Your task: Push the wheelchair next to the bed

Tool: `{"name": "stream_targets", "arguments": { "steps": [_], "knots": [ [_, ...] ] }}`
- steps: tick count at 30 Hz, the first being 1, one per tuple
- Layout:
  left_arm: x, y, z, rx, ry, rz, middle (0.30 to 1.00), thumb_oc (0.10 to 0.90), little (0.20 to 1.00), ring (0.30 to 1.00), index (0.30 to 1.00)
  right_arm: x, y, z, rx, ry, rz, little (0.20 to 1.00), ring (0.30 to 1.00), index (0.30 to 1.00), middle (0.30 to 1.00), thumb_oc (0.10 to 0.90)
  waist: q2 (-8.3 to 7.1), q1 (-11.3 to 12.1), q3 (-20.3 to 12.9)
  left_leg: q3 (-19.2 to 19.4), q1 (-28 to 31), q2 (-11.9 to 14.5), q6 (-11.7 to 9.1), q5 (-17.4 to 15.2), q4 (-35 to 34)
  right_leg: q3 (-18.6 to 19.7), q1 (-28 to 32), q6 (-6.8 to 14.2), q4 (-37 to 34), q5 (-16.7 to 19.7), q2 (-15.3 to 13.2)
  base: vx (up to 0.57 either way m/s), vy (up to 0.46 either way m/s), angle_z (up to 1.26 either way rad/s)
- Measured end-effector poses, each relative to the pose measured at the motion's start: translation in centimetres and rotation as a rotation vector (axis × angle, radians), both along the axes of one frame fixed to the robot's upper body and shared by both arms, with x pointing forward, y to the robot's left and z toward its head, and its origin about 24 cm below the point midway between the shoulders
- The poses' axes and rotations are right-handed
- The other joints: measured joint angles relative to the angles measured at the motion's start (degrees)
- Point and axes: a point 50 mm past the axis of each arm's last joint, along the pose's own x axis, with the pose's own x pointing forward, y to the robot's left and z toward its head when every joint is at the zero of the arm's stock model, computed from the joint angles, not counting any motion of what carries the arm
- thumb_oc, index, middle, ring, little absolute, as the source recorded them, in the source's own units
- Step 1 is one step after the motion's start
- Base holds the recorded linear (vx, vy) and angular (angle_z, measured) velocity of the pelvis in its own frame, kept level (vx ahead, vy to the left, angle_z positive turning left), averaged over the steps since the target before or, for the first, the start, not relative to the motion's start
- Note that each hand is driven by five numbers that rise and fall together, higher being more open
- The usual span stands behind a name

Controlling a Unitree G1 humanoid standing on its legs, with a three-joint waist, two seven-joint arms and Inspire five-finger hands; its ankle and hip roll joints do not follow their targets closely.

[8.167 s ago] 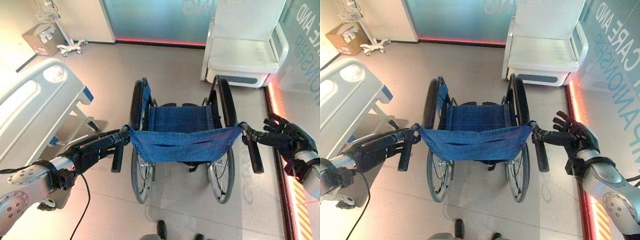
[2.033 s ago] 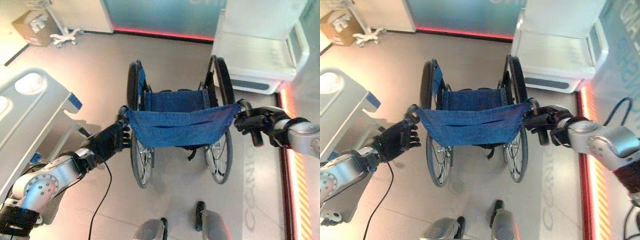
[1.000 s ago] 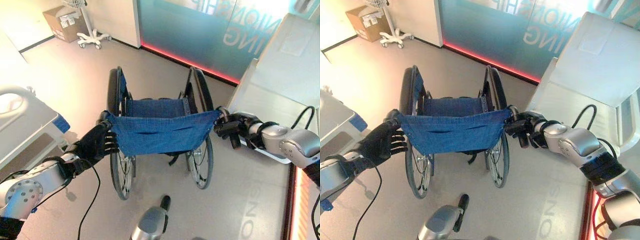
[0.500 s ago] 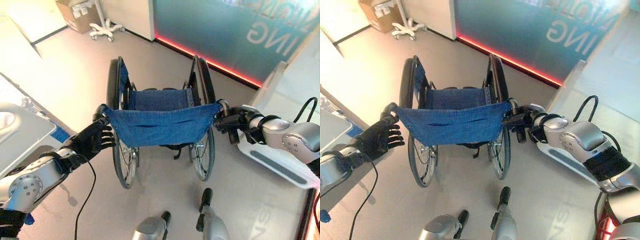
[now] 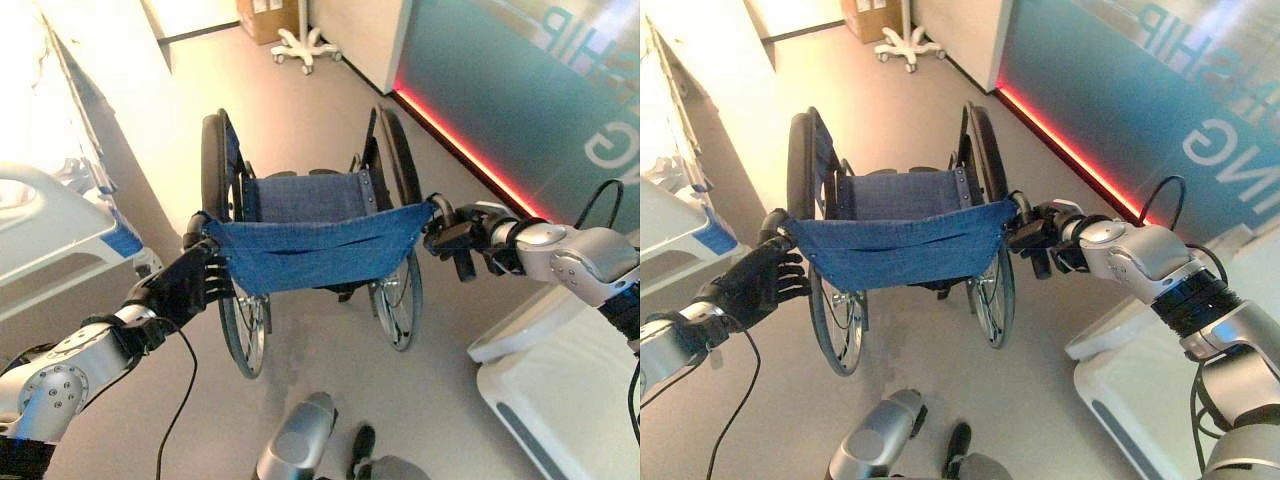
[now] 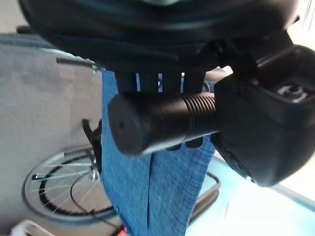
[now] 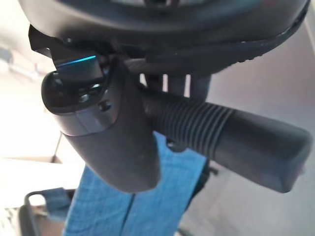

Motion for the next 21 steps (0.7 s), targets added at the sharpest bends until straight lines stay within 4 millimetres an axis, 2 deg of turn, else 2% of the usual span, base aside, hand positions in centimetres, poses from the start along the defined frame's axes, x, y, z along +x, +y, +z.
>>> {"name": "stream_targets", "arguments": {
  "steps": [1, 2, 3, 4, 5, 6, 7, 8, 9, 10, 11, 12, 13, 14, 15, 16, 17, 18, 19, 20, 21],
  "knots": [
    [-0.1, -0.1, -0.1, -0.005, 0.003, -0.009, 0.300, 0.400, 0.300, 0.300, 0.300, 0.1, -0.1, 0.1, -0.008, -0.006, -0.001, 0.300, 0.300, 0.300, 0.300, 0.400, 1.03, 0.2, 0.0, 0.3, 0.2, 0.8, -1.9, 0.8, -3.4, 0.8, 1.1, -0.1, 0.0, -0.8, 0.6, 0.55, -0.090, -0.11],
    [-0.2, -0.4, -0.4, -0.020, 0.004, -0.018, 0.300, 0.400, 0.300, 0.300, 0.300, 0.1, -0.3, 0.3, -0.023, -0.016, -0.005, 0.300, 0.300, 0.300, 0.300, 0.400, 2.52, 0.3, 0.0, 2.7, 0.0, 2.6, -2.9, 1.4, -6.8, 0.7, 3.4, -0.3, -0.5, -2.2, 1.0, 0.52, -0.094, -0.01],
    [-0.3, -0.6, -0.6, -0.032, 0.006, -0.026, 0.300, 0.400, 0.300, 0.300, 0.300, 0.2, -0.4, 0.3, -0.033, -0.022, -0.008, 0.300, 0.300, 0.300, 0.300, 0.400, 3.75, 0.7, -0.2, 6.2, -0.5, 3.9, -3.0, 1.4, -7.6, 0.6, 5.3, 0.4, -0.5, -4.2, 1.0, 0.50, -0.094, 0.05],
    [-0.4, -0.7, -0.8, -0.038, 0.009, -0.029, 0.300, 0.400, 0.300, 0.300, 0.300, 0.2, -0.5, 0.2, -0.045, -0.025, -0.010, 0.300, 0.300, 0.300, 0.300, 0.400, 4.32, 0.5, -0.6, 8.4, -0.9, 4.5, -3.2, 1.3, -7.0, 0.4, 6.5, 0.7, -0.6, -5.1, 1.0, 0.40, -0.079, 0.10],
    [-0.7, -1.0, -1.1, -0.047, 0.013, -0.040, 0.300, 0.400, 0.300, 0.300, 0.300, 0.1, -0.7, 0.1, -0.056, -0.021, -0.015, 0.300, 0.300, 0.300, 0.300, 0.400, 5.36, 0.5, -1.9, 13.4, -0.7, 6.2, -3.8, 1.0, -5.0, -1.2, 8.5, 2.7, -1.2, -6.8, 0.6, 0.40, -0.033, 0.15],
    [-0.7, -1.1, -1.0, -0.047, 0.009, -0.044, 0.300, 0.400, 0.300, 0.300, 0.300, 0.0, -0.7, 0.1, -0.057, -0.021, -0.017, 0.300, 0.300, 0.300, 0.300, 0.400, 4.92, 0.7, -2.0, 14.6, -0.6, 6.2, -3.1, 2.0, -4.0, -2.1, 9.2, 3.3, -0.9, -7.7, -0.2, 0.54, -0.006, 0.06],
    [-0.5, -0.9, -0.8, -0.046, 0.000, -0.043, 0.300, 0.400, 0.300, 0.300, 0.300, 0.2, -0.5, 0.1, -0.068, -0.033, -0.013, 0.300, 0.300, 0.300, 0.300, 0.400, 3.15, 1.2, -2.4, 18.1, -0.8, 5.0, -1.7, 1.2, -2.0, -5.8, 9.4, 5.6, 1.8, -10.0, -2.9, 0.60, 0.013, 0.08],
    [-0.2, -0.7, -0.8, -0.033, -0.006, -0.032, 0.300, 0.400, 0.300, 0.300, 0.300, 0.6, -0.1, -0.1, -0.070, -0.044, -0.012, 0.300, 0.300, 0.300, 0.300, 0.400, 2.39, 1.0, -2.6, 18.6, -0.4, 3.5, 1.0, -0.5, -0.8, -9.7, 8.4, 7.1, 6.6, -11.8, -4.9, 0.54, -0.012, -0.11],
    [0.0, -0.4, -0.8, -0.026, -0.005, -0.013, 0.300, 0.400, 0.300, 0.300, 0.300, 1.1, 0.5, -0.5, -0.064, -0.058, -0.008, 0.300, 0.300, 0.300, 0.300, 0.400, 2.26, 1.7, -2.7, 18.3, 1.4, 2.7, 3.5, -1.6, -1.4, -11.9, 6.7, 8.8, 12.3, -11.7, -6.0, 0.40, -0.031, -0.19],
    [0.2, -0.2, -0.8, -0.030, -0.006, -0.006, 0.300, 0.400, 0.300, 0.300, 0.300, 1.4, 0.8, -0.7, -0.054, -0.064, -0.006, 0.300, 0.300, 0.300, 0.300, 0.400, 2.30, 2.3, -2.7, 17.6, 2.1, 2.6, 4.5, -1.8, -1.6, -11.7, 5.1, 11.7, 17.2, -12.0, -6.3, 0.38, -0.079, -0.28],
    [0.6, 0.0, -0.3, -0.023, -0.019, -0.001, 0.300, 0.400, 0.300, 0.300, 0.300, 1.7, 1.0, -0.7, -0.049, -0.082, -0.008, 0.300, 0.300, 0.300, 0.300, 0.400, 3.03, 2.8, -3.2, 18.3, 2.4, 3.9, 11.4, 0.0, -1.0, -11.9, 0.3, 17.6, 33.8, -12.9, -5.2, 0.34, -0.118, 0.04],
    [1.3, 0.2, 0.6, -0.014, -0.048, 0.001, 0.300, 0.400, 0.300, 0.300, 0.300, 1.9, 1.0, -0.9, -0.044, -0.086, -0.011, 0.300, 0.300, 0.300, 0.300, 0.400, 1.16, 2.8, -3.1, 19.3, 2.6, 3.8, 14.0, -1.3, 0.6, -11.6, -3.2, 17.6, 46.9, -12.0, -4.2, 0.41, -0.169, 0.36],
    [1.9, 0.3, 1.3, -0.012, -0.073, 0.013, 0.300, 0.400, 0.300, 0.300, 0.300, 2.0, 1.1, -1.1, -0.033, -0.079, -0.018, 0.300, 0.300, 0.300, 0.300, 0.400, -0.57, 3.1, -3.1, 18.9, 3.6, 3.0, 14.5, -2.4, 1.5, -11.5, -4.5, 17.5, 51.9, -10.0, -2.5, 0.38, -0.146, 0.43],
    [2.1, 0.3, 1.4, -0.012, -0.076, 0.015, 0.300, 0.400, 0.300, 0.300, 0.300, 2.0, 1.1, -1.1, -0.029, -0.076, -0.021, 0.300, 0.300, 0.300, 0.300, 0.400, -0.80, 3.2, -3.1, 18.6, 4.4, 2.9, 14.6, -2.9, 1.3, -11.4, -4.5, 17.4, 52.3, -8.8, -1.1, 0.39, -0.096, 0.33],
    [2.4, 0.4, 1.6, -0.001, -0.075, 0.019, 0.300, 0.400, 0.300, 0.300, 0.300, 2.1, 1.2, -1.1, -0.024, -0.078, -0.019, 0.300, 0.300, 0.300, 0.300, 0.400, -0.75, 3.1, -3.1, 17.5, 5.4, 2.6, 15.0, -3.3, 0.6, -10.3, -5.7, 16.3, 51.8, -7.7, 0.7, 0.33, -0.044, 0.34],
    [2.5, 0.6, 2.1, 0.028, -0.070, 0.017, 0.300, 0.400, 0.300, 0.300, 0.300, 2.1, 1.3, -0.8, -0.014, -0.090, -0.013, 0.300, 0.300, 0.300, 0.300, 0.400, -0.60, 2.0, -3.0, 13.6, 6.6, 1.4, 14.9, -3.2, -1.3, -9.7, -7.3, 15.1, 49.4, -8.3, 1.3, 0.38, -0.070, 0.50],
    [2.6, 0.6, 2.1, 0.037, -0.063, 0.012, 0.300, 0.400, 0.300, 0.300, 0.300, 2.1, 1.3, -0.6, -0.011, -0.096, -0.015, 0.300, 0.300, 0.300, 0.300, 0.400, 0.01, 0.7, -2.9, 11.0, 8.1, 0.8, 15.1, -2.2, -3.0, -9.9, -8.6, 12.6, 46.4, -9.7, 0.5, 0.34, -0.094, 0.57],
    [2.8, 0.6, 2.1, 0.035, -0.061, 0.011, 0.300, 0.400, 0.300, 0.300, 0.300, 2.1, 1.2, -0.6, -0.013, -0.097, -0.017, 0.300, 0.300, 0.300, 0.300, 0.400, 0.47, 0.2, -2.8, 9.9, 9.0, 0.7, 15.2, -2.3, -3.9, -9.7, -9.5, 12.1, 45.2, -9.9, 0.0, 0.36, -0.166, 0.61],
    [2.9, 0.7, 2.0, 0.023, -0.056, 0.007, 0.300, 0.400, 0.300, 0.300, 0.300, 2.0, 1.2, -0.5, -0.014, -0.100, -0.017, 0.300, 0.300, 0.300, 0.300, 0.400, 1.83, -1.3, -2.4, 4.7, 11.0, 0.0, 15.0, -2.1, -5.8, -10.7, -11.2, 8.8, 40.4, -11.7, -1.0, 0.25, -0.176, 0.72],
    [3.0, 0.6, 2.2, 0.025, -0.059, -0.001, 0.300, 0.400, 0.300, 0.300, 0.300, 1.9, 1.0, -0.4, -0.019, -0.107, -0.017, 0.300, 0.300, 0.300, 0.300, 0.400, 2.60, -2.8, -2.0, 2.1, 11.8, 0.1, 15.0, -2.0, -6.1, -11.1, -11.4, 7.9, 34.8, -12.2, -1.1, 0.30, -0.251, 1.20],
    [3.4, 0.5, 2.7, 0.041, -0.064, -0.029, 0.300, 0.400, 0.300, 0.300, 0.300, 1.6, 0.4, 0.2, -0.036, -0.120, -0.022, 0.300, 0.300, 0.300, 0.300, 0.400, 2.83, -4.6, -1.9, -1.3, 12.1, -0.7, 14.8, -2.4, -6.1, -11.1, -14.3, 8.8, 25.0, -11.6, -3.1, 0.32, -0.282, 1.08]
  ]
}}
